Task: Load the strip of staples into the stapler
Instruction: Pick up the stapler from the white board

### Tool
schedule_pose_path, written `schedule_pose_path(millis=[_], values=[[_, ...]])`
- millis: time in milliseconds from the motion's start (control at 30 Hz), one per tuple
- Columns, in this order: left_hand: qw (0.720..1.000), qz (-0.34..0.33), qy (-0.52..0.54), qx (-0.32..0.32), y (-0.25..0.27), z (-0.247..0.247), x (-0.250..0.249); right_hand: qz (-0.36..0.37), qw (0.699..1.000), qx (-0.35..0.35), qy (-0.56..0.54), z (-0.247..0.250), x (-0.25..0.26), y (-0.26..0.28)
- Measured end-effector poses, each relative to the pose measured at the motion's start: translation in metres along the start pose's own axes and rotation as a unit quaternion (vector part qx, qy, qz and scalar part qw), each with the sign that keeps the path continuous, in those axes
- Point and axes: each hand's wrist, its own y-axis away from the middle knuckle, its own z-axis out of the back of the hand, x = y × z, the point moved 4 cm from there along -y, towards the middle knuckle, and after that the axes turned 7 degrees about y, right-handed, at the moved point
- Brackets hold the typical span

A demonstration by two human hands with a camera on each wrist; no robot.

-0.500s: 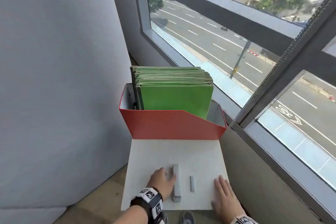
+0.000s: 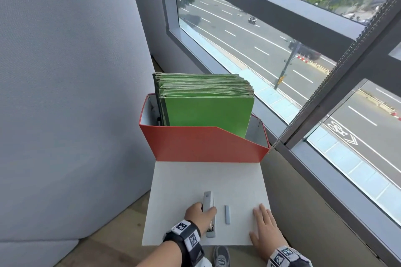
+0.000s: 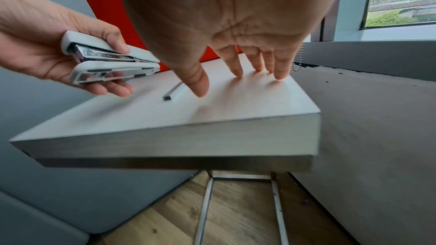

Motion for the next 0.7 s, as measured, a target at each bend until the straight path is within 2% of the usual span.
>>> schedule_pose_path(millis=[67, 133, 266, 366, 466, 566, 700], values=[[0.998, -0.004, 0.065, 0.001, 0.007, 0.006, -0.001, 0.015, 1.0, 0.004, -0.02, 0.019, 0.02, -0.001], [0.994, -0.001, 0.113, -0.002, 0.011, 0.011, 0.003, 0.059, 0.997, 0.0, -0.057, 0.04, 0.046, -0.003], [0.985, -0.008, 0.17, -0.021, 0.02, 0.022, 0.011, 0.243, 0.965, -0.033, -0.099, 0.08, 0.113, 0.001], [0.981, -0.044, 0.184, -0.039, 0.023, 0.026, 0.018, 0.354, 0.934, -0.02, -0.048, 0.095, 0.153, 0.004], [0.978, -0.078, 0.185, -0.056, 0.026, 0.034, 0.024, 0.415, 0.909, 0.01, 0.036, 0.098, 0.176, 0.0], [0.967, -0.056, 0.246, -0.033, 0.035, 0.042, 0.025, 0.46, 0.884, -0.001, 0.086, 0.099, 0.185, -0.005], [0.924, -0.036, 0.378, 0.055, 0.045, 0.04, 0.017, 0.489, 0.863, -0.02, 0.124, 0.109, 0.193, -0.006]])
